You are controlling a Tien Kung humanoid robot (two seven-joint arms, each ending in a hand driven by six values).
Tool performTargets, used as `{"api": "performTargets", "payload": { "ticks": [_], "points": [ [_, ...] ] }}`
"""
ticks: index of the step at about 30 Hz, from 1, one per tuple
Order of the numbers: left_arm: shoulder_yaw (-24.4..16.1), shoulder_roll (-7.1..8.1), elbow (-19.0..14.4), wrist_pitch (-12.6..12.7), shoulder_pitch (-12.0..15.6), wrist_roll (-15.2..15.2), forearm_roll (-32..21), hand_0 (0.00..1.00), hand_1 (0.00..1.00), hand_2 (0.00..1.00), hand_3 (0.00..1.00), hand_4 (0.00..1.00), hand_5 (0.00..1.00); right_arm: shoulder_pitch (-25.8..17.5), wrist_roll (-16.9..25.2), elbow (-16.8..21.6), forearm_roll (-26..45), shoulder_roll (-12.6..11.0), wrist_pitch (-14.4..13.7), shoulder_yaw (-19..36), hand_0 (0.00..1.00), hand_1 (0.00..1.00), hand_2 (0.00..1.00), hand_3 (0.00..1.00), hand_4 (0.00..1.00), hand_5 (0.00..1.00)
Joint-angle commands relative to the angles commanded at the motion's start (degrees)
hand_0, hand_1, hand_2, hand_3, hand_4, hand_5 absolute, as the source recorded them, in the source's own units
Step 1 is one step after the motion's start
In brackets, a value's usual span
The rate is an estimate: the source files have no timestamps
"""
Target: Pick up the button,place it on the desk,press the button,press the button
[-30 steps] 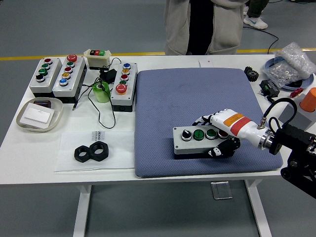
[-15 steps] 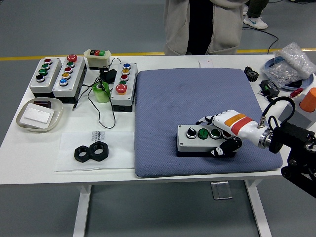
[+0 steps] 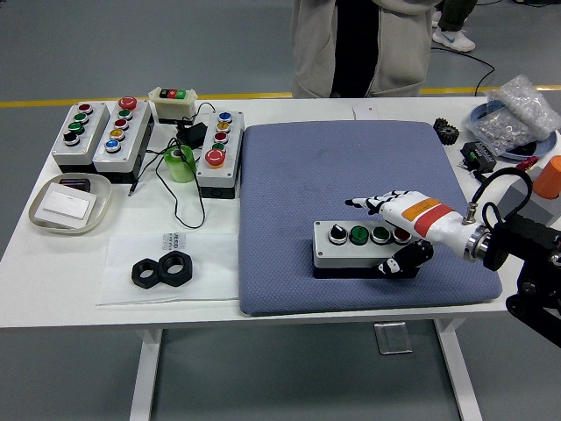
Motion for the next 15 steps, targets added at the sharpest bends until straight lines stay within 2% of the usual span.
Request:
{"api": "performTargets", "payload": {
  "ticks": [1,2,7,8,9,11,13,14,15],
  "points": [
    [0.05,0.0,0.01,0.01,0.02,-0.03,-0.07,0.767,0.829,0.865,0.827,0.632,0.998,-0.36,-0.31,0.84,0.27,-0.46,0.76,0.53,0.896,0.813,0.945,0.998,0.998,0.224],
    [0.09,0.0,0.01,0.02,0.03,-0.06,-0.12,0.764,0.829,0.864,0.827,0.632,0.998,-0.55,-0.49,1.36,0.41,-0.69,1.35,0.8,0.961,0.858,0.98,0.998,0.998,0.226],
    [0.08,0.01,0.07,0.01,0.06,-0.11,-0.04,0.764,0.829,0.864,0.827,0.632,0.998,-3.01,-2.44,6.18,1.36,-3.03,4.46,4.32,0.961,0.858,0.98,0.998,0.998,0.226],
    [0.1,0.02,0.07,0.01,0.07,-0.12,-0.03,0.764,0.829,0.864,0.827,0.632,0.998,-3.6,-2.99,7.03,1.81,-3.44,4.22,5.09,0.961,0.858,0.98,0.998,0.998,0.226],
    [0.11,0.03,0.08,0.02,0.09,-0.13,-0.01,0.764,0.829,0.863,0.827,0.631,0.998,-4.56,-4.15,8.35,2.41,-3.85,3.74,6.47,0.975,0.868,0.98,0.998,0.998,0.416],
    [0.23,0.01,0.07,0.05,0.17,-0.25,-0.27,0.764,0.829,0.863,0.827,0.631,0.998,-6.08,-6.9,9.94,3.49,-4.46,2.76,8.74,0.975,0.868,0.98,0.998,0.998,0.416],
    [0.03,0.0,0.08,0.05,0.23,-0.16,0.13,0.764,0.829,0.863,0.827,0.631,0.998,-7.55,-9.25,10.7,3.64,-5.08,0.15,10.39,0.975,0.868,0.98,0.998,0.998,0.416],
    [-0.05,0.0,0.09,0.05,0.25,-0.13,0.24,0.77,0.829,0.863,0.827,0.631,0.998,-8.4,-10.01,10.96,4.01,-5.41,-2.16,11.24,0.706,0.624,0.705,0.991,0.743,0.677],
    [-0.08,0.0,0.09,0.04,0.26,-0.12,0.28,0.77,0.829,0.863,0.827,0.631,0.998,-8.66,-10.24,11.04,4.12,-5.51,-3.53,11.5,0.706,0.624,0.705,0.991,0.743,0.677]
  ]
}}
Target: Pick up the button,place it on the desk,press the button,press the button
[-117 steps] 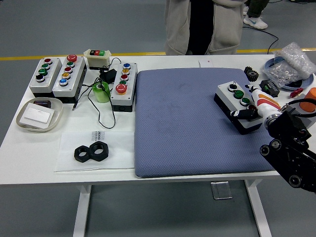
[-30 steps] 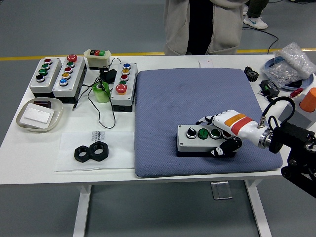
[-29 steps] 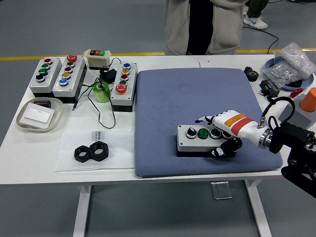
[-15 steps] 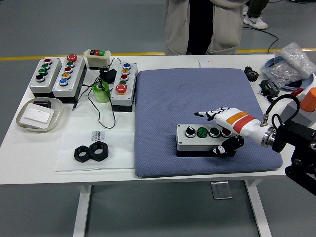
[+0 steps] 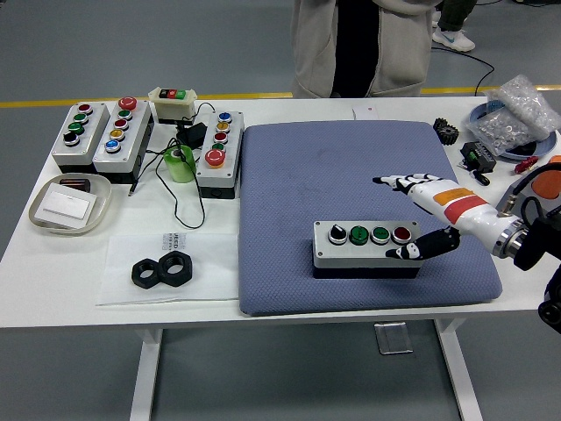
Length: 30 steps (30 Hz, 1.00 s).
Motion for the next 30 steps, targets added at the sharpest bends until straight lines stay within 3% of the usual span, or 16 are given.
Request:
{"api": "performTargets", "payload": {
  "ticks": [4,5,8,10,11,21,30],
  "points": [
    [0.23,-0.08,0.01,0.1,0.18,-0.06,-0.29,0.77,0.829,0.863,0.827,0.631,0.998,-3.03,-0.07,1.01,-0.67,-1.44,-8.51,2.29,0.706,0.624,0.705,0.991,0.743,0.677],
    [0.19,-0.1,0.01,0.13,0.2,-0.05,-0.28,0.77,0.828,0.863,0.826,0.63,0.998,-3.76,-0.07,1.2,-0.44,-1.77,-10.29,2.76,0.314,0.209,0.276,0.769,0.716,0.713],
    [0.04,-0.13,0.04,0.14,0.22,0.03,-0.06,0.77,0.828,0.863,0.826,0.63,0.998,-5.4,0.18,1.89,-0.37,-2.67,-12.38,3.91,0.314,0.209,0.276,0.769,0.716,0.713],
    [-0.06,-0.15,0.05,0.14,0.24,0.07,0.08,0.77,0.828,0.863,0.826,0.63,0.998,-6.02,0.37,2.32,-0.33,-3.02,-12.43,4.31,0.314,0.209,0.276,0.769,0.716,0.713],
    [-0.09,-0.15,0.05,0.13,0.24,0.09,0.12,0.77,0.828,0.863,0.826,0.63,0.998,-6.86,0.88,3.16,-0.14,-3.53,-11.8,4.9,0.188,0.082,0.168,0.689,0.68,0.721],
    [0.38,-0.16,0.07,0.09,-0.11,-0.12,-0.65,0.771,0.829,0.863,0.826,0.629,0.998,-9.5,1.37,7.46,-2.27,-5.58,-7.55,4.34,0.157,0.047,0.141,0.678,0.659,0.72],
    [0.38,-0.17,0.06,0.04,-0.23,-0.11,-0.65,0.773,0.827,0.863,0.825,0.627,0.998,-9.51,0.53,7.34,-3.63,-5.14,-4.81,1.97,0.145,0.036,0.129,0.678,0.639,0.74]
  ]
}}
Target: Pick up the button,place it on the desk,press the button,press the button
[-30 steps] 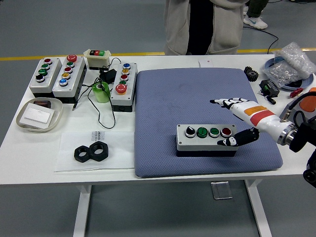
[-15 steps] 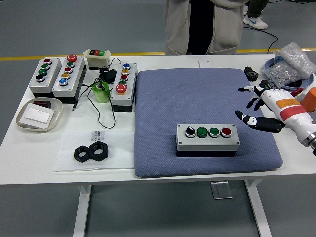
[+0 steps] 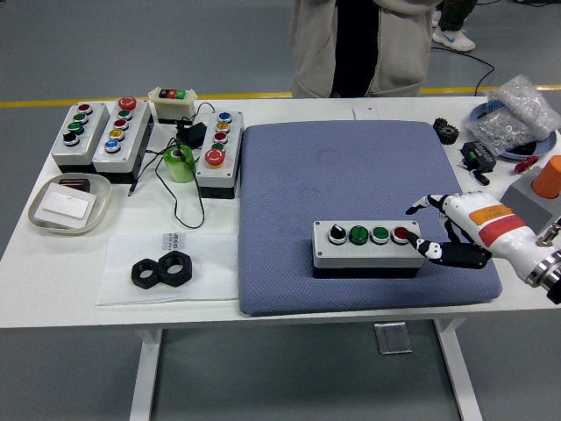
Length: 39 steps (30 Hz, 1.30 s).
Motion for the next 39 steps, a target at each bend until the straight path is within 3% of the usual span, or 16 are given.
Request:
{"api": "performTargets", "payload": {
  "ticks": [19,39],
  "points": [
    [-0.11,-0.04,-0.01,-0.02,-0.07,0.05,0.11,0.77,0.826,0.863,0.824,0.622,0.998,1.24,-0.6,-1.57,-1.26,0.98,2.47,-3.82,0.154,0.038,0.134,0.683,0.636,0.759],
    [-0.4,-0.06,-0.01,0.0,-0.07,0.16,0.39,0.769,0.826,0.863,0.824,0.621,0.998,1.54,-1.48,-1.7,-1.26,1.06,2.04,-3.26,0.155,0.04,0.135,0.683,0.637,0.764]
  ]
}}
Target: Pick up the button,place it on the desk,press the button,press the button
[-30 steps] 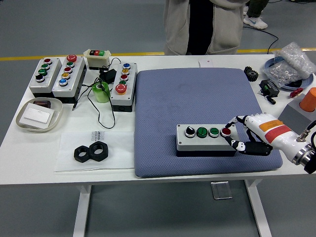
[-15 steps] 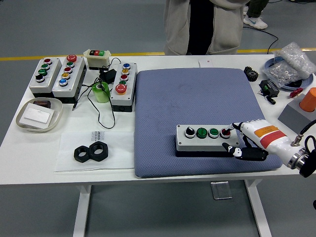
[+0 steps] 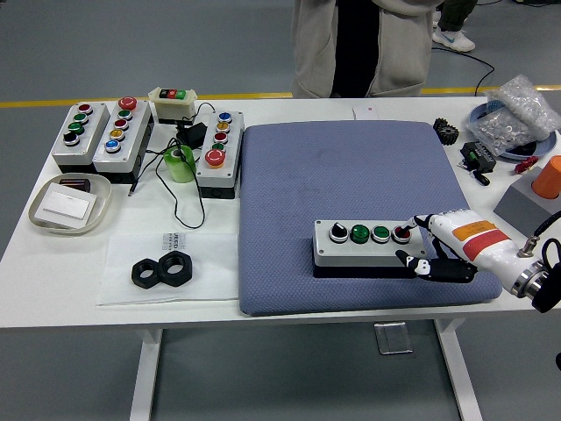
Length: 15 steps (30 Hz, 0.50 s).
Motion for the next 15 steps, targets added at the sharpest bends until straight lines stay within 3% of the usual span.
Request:
{"api": "performTargets", "payload": {
  "ticks": [15],
  "points": [
    [-0.58,-0.06,0.01,0.09,0.27,0.21,0.78,0.769,0.826,0.863,0.824,0.622,0.998,-0.12,-0.31,-0.14,0.07,-0.03,0.17,-0.24,0.157,0.042,0.139,0.684,0.635,0.766]
  ]
}}
